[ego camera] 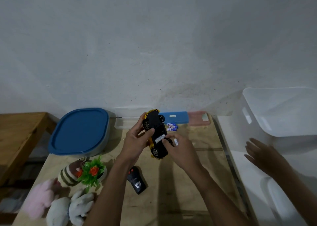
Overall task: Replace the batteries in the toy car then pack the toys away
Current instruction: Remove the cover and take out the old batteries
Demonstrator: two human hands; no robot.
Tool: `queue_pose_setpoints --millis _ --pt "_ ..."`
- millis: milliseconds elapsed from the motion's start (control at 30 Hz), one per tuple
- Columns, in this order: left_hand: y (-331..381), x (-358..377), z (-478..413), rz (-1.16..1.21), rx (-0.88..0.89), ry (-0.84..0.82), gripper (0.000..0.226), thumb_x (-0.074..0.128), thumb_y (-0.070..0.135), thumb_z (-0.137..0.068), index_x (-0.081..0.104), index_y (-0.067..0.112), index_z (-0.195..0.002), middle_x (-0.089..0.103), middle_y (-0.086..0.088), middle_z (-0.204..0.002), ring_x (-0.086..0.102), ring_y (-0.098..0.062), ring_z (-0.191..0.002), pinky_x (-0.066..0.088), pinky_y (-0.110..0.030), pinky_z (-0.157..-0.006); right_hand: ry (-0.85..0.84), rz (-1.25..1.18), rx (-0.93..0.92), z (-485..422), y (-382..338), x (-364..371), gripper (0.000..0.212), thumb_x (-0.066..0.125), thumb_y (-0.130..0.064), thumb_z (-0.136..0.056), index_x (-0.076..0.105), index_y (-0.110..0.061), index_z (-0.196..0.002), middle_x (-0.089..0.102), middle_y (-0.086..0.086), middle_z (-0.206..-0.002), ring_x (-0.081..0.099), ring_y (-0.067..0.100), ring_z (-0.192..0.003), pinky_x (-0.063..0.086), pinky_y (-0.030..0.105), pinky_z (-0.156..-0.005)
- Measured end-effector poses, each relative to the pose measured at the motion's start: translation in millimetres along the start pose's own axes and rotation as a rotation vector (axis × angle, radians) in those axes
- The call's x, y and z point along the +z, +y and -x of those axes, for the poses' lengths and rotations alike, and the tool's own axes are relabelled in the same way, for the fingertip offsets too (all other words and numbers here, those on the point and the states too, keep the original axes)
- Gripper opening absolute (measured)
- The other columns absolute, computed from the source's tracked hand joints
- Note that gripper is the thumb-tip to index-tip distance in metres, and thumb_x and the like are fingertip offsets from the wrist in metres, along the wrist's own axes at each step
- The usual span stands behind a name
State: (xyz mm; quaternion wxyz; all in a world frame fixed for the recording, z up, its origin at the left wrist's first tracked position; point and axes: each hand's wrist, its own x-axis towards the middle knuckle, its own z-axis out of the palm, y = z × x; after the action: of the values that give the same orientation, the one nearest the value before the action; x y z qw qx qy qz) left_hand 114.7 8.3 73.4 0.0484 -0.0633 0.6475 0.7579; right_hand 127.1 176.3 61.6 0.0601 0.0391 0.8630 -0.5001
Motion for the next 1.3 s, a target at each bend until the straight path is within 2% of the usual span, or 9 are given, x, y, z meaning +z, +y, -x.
queue_pose_setpoints --millis 67,233,367,600,800,900,1000,1100,1300 --pt "0.7 0.7 0.5 -0.017 0.012 0.003 0.064 0.064 0.004 -0.093 0.046 0.045 -0.139 0.068 0.004 -0.123 0.063 -0.021 -0.119 0.058 -0.043 -0.09 -0.012 -0.053 0.015 1.3 -2.9 1.8 0.025 0.063 -0.036 -0.092 0.064 -0.025 -0.115 0.067 -0.005 -0.109 0.062 0.003 -0.086 0.052 0.017 -0.068" --pt "-0.8 3.1 2.3 -0.036 0.033 0.01 0.065 0.064 0.003 -0.092 0.045 0.039 -0.144 0.069 0.011 -0.122 0.064 -0.016 -0.117 0.057 -0.045 -0.092 -0.044 -0.147 0.082 -1.4 -6.5 2.7 0.019 0.064 -0.032 -0.089 0.061 -0.024 -0.106 0.066 -0.004 -0.102 0.065 0.007 -0.087 0.059 0.033 -0.075" --pt "-1.2 9.9 3.3 -0.039 0.034 0.013 0.065 0.062 0.002 -0.093 0.043 0.037 -0.145 0.068 0.009 -0.125 0.066 -0.014 -0.114 0.058 -0.04 -0.09 -0.07 -0.164 0.067 -0.6 -8.4 7.3 0.008 0.064 -0.029 -0.089 0.058 -0.023 -0.091 0.066 -0.004 -0.097 0.066 0.006 -0.084 0.055 0.022 -0.061" --pt "0.1 11.1 2.5 -0.03 0.058 0.018 0.063 0.06 0.003 -0.095 0.042 0.034 -0.147 0.069 0.013 -0.122 0.066 -0.012 -0.113 0.058 -0.043 -0.09 0.015 -0.195 0.077 7.2 -9.4 9.6 0.032 0.069 -0.039 -0.083 0.05 -0.032 -0.108 0.064 -0.014 -0.091 0.067 0.004 -0.081 0.058 0.029 -0.066" --pt "1.3 11.4 5.2 -0.062 0.067 0.014 0.064 0.06 0.0 -0.094 0.044 0.047 -0.135 0.069 0.027 -0.113 0.066 -0.002 -0.108 0.058 -0.029 -0.082 0.035 -0.236 0.082 5.6 -6.6 12.9 0.031 0.07 -0.035 -0.082 0.054 -0.03 -0.108 0.066 -0.006 -0.1 0.067 0.008 -0.086 0.06 0.034 -0.074" --pt "0.7 11.6 6.7 -0.078 0.061 0.003 0.064 0.06 0.0 -0.094 0.043 0.047 -0.134 0.069 0.031 -0.111 0.066 -0.002 -0.109 0.058 -0.029 -0.084 0.025 -0.229 0.102 3.2 -6.3 13.3 0.03 0.07 -0.038 -0.08 0.051 -0.03 -0.103 0.066 -0.008 -0.096 0.067 0.009 -0.085 0.06 0.041 -0.075" --pt "-0.3 13.8 7.5 -0.072 0.054 0.002 0.064 0.06 0.0 -0.094 0.042 0.042 -0.139 0.069 0.028 -0.112 0.066 -0.004 -0.11 0.057 -0.036 -0.091 0.012 -0.23 0.105 1.3 -5.4 16.1 0.026 0.068 -0.039 -0.08 0.05 -0.029 -0.097 0.067 -0.008 -0.094 0.067 0.009 -0.084 0.06 0.043 -0.075" --pt "-1.5 13.5 4.8 -0.043 0.042 0.013 0.064 0.06 0.002 -0.094 0.043 0.035 -0.146 0.069 0.013 -0.123 0.066 -0.012 -0.114 0.056 -0.044 -0.094 0.011 -0.256 0.089 1.2 -6.2 15.9 0.023 0.066 -0.037 -0.084 0.05 -0.03 -0.099 0.066 -0.007 -0.098 0.067 0.011 -0.087 0.06 0.041 -0.075" --pt "-0.1 5.8 1.0 -0.012 -0.001 0.053 0.064 0.064 0.012 -0.094 0.042 0.04 -0.146 0.068 0.002 -0.125 0.064 -0.02 -0.117 0.057 -0.048 -0.091 0.0 -0.135 -0.005 -2.0 -1.3 4.3 0.016 0.063 -0.041 -0.089 0.056 -0.039 -0.103 0.064 -0.013 -0.1 0.066 0.007 -0.089 0.061 0.033 -0.07"
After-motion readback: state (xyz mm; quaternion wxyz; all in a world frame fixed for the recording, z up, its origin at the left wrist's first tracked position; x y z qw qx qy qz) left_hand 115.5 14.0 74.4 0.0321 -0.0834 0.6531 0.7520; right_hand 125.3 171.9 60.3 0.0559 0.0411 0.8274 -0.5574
